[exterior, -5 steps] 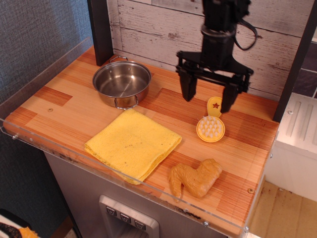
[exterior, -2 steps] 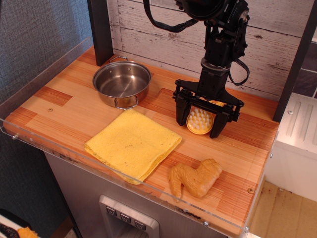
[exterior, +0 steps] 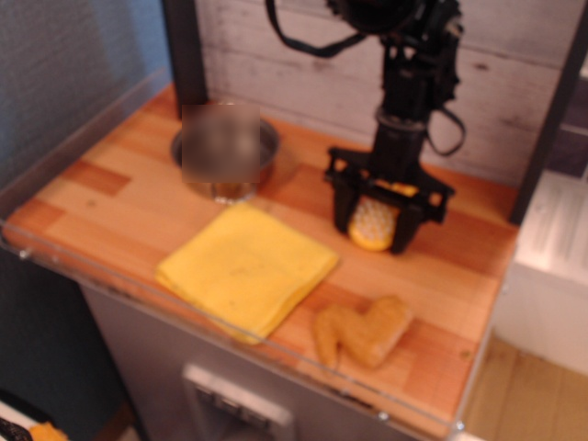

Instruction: Place the brush on top of the towel

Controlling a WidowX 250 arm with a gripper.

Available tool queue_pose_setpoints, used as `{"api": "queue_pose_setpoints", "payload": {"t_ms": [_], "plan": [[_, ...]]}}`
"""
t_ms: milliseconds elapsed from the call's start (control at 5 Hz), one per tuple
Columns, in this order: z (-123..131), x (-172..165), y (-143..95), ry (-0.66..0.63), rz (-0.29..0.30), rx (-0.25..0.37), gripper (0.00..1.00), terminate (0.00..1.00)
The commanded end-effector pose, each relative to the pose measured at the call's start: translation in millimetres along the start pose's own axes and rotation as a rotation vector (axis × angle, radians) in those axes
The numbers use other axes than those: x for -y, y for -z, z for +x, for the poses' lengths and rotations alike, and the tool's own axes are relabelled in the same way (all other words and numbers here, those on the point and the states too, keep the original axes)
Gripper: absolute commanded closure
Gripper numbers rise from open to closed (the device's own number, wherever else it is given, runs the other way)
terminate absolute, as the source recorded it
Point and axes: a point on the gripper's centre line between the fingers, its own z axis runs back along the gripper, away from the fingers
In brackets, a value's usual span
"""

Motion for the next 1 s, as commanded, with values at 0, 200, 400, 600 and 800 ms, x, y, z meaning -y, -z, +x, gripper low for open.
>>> {"api": "queue_pose_setpoints", "payload": {"t_ms": [0, 200, 400, 600, 800], "plan": [[-35, -28, -60, -0.013, -0.074, 0.155, 1.0, 0.0], [-56, -45, -53, -0.03, -0.075, 0.134, 1.0, 0.0], [-83, -66, -40, -0.058, -0.061, 0.083, 1.0, 0.0], [-98, -73, -28, -0.044, -0.055, 0.05, 1.0, 0.0], [-107, -77, -21, -0.018, 0.016, 0.072, 1.0, 0.0]]}}
